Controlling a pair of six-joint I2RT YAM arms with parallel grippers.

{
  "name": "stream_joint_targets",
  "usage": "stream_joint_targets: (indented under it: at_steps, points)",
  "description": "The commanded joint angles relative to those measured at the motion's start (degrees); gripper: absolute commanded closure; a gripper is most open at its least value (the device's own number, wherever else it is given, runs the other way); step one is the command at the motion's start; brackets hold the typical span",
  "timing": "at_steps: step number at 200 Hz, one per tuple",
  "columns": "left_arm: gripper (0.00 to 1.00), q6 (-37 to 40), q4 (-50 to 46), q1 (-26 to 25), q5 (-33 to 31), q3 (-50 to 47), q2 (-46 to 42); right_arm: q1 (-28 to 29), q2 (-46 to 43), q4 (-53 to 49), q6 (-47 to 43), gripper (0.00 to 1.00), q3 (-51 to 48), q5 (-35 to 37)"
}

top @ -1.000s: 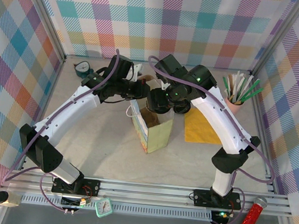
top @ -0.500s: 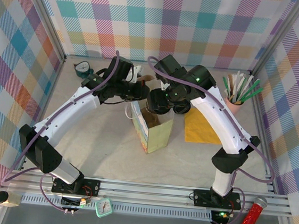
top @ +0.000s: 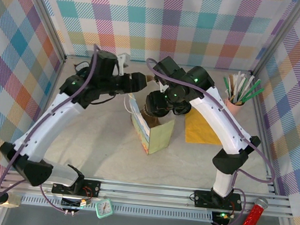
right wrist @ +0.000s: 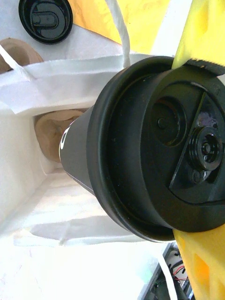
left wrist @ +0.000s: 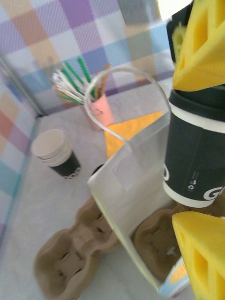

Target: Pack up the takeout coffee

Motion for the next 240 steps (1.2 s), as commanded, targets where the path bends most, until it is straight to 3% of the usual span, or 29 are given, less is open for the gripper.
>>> stream_joint_targets:
  at_steps: [1,21,53,108,165,240]
  points:
    - [0.29,-1.93,2.24,1.35,-5.61,-1.23,-3.13,0.72,0.9,-2.17,0.21,0.27,1.59,-1.82]
    - [0.23,-3.47,2.63,2.52,-10.41,-3.68,-6.3,1.0,2.78,-3.96,0.13,0.27,3.5,-2.22]
    - [0.0,-4.56,2.9,4.6,-15.55,-7.28,-10.86,1.0,6.51,-7.88,-0.22,0.28,6.96,-3.01]
    - [0.0,-4.94,1.98,5.37,-14.65,-10.31,-12.83,0.83,11.99,-13.84,0.45,0.27,11.04,-3.21]
    - [0.0,-5.01,2.55,5.46,-13.62,-12.08,-13.49,0.15,10.94,-14.03,1.39,0.27,9.59,-2.22]
    - [0.0,-3.95,3.2,5.63,-12.91,-13.7,-12.6,-1.01,7.67,-14.18,1.79,0.28,1.41,-3.69]
